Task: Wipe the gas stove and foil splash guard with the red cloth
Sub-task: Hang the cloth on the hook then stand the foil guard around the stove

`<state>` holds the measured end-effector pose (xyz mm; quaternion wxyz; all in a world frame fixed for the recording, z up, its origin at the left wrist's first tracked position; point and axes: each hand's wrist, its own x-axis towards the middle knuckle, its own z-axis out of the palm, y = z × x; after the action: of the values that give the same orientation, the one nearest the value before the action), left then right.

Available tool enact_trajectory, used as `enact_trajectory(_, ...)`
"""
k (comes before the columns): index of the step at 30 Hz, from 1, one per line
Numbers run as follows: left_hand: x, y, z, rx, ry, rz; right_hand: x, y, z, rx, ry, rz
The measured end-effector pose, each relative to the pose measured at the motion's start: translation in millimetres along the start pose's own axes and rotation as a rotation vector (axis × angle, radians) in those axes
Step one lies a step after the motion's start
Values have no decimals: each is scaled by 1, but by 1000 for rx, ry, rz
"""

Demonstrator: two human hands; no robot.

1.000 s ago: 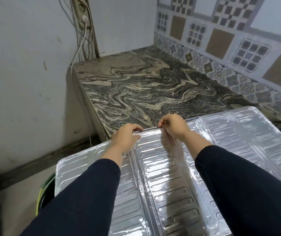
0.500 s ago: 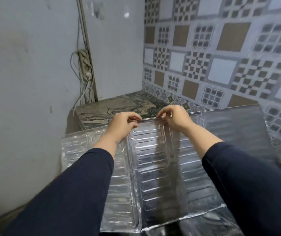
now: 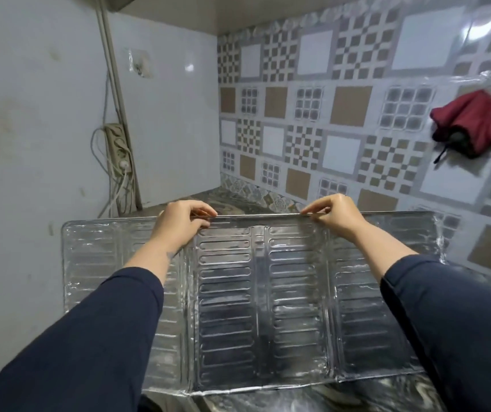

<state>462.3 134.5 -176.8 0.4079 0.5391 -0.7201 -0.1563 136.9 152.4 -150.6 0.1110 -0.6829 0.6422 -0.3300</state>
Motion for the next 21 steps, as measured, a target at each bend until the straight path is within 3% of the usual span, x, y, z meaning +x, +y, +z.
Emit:
enact_trajectory(7,17,2,-4,-67,3,4,12,-5,-11,29,52,-31)
enact_trajectory(21,156,121,-11,-224,125,306,63,-47,-172,-94,386,-60)
